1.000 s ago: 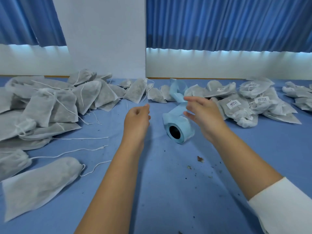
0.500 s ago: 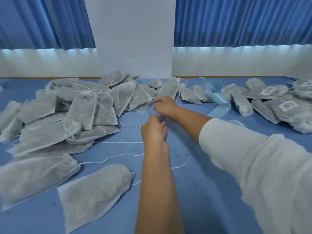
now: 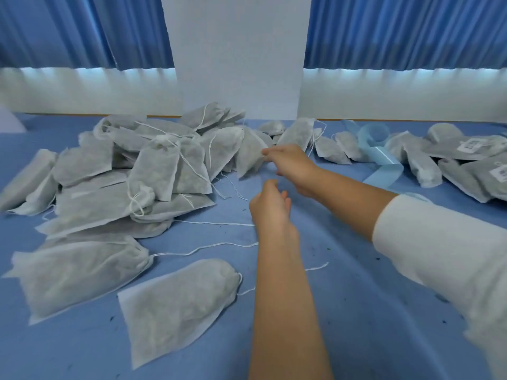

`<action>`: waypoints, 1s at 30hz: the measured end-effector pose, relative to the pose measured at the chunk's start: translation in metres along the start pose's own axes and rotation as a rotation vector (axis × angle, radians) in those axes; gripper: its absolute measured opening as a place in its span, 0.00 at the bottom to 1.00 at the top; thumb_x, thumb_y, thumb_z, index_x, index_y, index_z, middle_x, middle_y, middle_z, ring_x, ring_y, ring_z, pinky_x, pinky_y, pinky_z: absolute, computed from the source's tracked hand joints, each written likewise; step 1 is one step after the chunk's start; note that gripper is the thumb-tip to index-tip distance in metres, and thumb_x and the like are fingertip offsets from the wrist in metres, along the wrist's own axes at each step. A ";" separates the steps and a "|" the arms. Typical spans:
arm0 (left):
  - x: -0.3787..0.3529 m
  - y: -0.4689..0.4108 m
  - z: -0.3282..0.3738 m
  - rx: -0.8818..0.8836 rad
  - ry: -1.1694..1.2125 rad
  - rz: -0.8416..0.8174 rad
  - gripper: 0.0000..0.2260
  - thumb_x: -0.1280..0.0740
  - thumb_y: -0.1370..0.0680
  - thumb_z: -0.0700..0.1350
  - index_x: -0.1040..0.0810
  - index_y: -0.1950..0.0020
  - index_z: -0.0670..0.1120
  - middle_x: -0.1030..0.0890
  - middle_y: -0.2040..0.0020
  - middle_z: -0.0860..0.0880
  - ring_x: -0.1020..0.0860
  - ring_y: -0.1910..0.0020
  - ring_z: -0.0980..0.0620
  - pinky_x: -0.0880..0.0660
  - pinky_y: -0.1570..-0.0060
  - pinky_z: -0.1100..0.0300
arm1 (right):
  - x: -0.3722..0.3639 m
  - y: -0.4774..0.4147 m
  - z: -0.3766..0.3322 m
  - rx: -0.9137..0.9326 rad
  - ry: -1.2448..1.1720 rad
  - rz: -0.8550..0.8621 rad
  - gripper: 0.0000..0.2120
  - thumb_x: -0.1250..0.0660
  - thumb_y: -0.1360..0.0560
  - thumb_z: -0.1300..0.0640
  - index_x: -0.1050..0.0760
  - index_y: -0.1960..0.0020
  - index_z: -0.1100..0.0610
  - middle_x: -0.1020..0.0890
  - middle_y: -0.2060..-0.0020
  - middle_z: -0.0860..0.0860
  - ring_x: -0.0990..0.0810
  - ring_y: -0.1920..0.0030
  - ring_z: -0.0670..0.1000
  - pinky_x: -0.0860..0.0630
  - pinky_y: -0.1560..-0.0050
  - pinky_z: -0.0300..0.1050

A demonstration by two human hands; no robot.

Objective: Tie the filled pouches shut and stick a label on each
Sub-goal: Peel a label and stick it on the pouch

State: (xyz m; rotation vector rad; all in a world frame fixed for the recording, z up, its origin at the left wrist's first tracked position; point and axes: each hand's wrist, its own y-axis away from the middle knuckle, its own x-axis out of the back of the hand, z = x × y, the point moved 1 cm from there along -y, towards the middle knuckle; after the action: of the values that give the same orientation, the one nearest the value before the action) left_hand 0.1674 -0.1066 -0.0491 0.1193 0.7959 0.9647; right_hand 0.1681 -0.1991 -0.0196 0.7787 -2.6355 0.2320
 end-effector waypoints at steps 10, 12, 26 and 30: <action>0.000 0.010 0.000 -0.095 -0.271 -0.008 0.23 0.29 0.27 0.61 0.22 0.43 0.44 0.18 0.48 0.48 0.19 0.51 0.49 0.25 0.58 0.57 | 0.099 0.119 0.014 0.387 0.346 -0.335 0.20 0.42 0.22 0.70 0.20 0.39 0.55 0.21 0.43 0.40 0.26 0.40 0.37 0.35 0.36 0.29; -0.002 0.012 -0.002 -0.080 -0.314 -0.053 0.26 0.27 0.29 0.60 0.22 0.39 0.44 0.18 0.45 0.47 0.18 0.48 0.48 0.22 0.48 0.54 | 0.115 0.135 0.020 0.445 0.454 -0.380 0.21 0.43 0.23 0.73 0.20 0.40 0.56 0.22 0.44 0.40 0.27 0.39 0.39 0.38 0.35 0.27; -0.026 0.073 -0.006 -0.259 -0.866 -0.561 0.07 0.35 0.29 0.45 0.17 0.57 0.49 0.15 0.63 0.51 0.18 0.65 0.54 0.23 0.59 0.59 | 0.170 0.160 0.052 0.276 0.267 -0.022 0.17 0.39 0.23 0.64 0.25 0.48 0.41 0.21 0.48 0.42 0.21 0.49 0.44 0.24 0.58 0.34; -0.031 0.090 -0.020 -0.245 -1.067 -0.804 0.12 0.34 0.23 0.54 0.21 0.62 0.49 0.16 0.62 0.49 0.19 0.62 0.53 0.23 0.52 0.58 | 0.172 0.172 0.059 0.251 -0.038 -0.092 0.25 0.38 0.24 0.68 0.30 0.33 0.47 0.22 0.42 0.42 0.19 0.61 0.47 0.24 0.65 0.38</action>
State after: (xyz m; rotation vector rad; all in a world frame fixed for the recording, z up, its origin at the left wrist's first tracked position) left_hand 0.0832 -0.0825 -0.0079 0.0725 -0.2814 0.1307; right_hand -0.0783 -0.1551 -0.0121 0.9907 -2.6288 0.5356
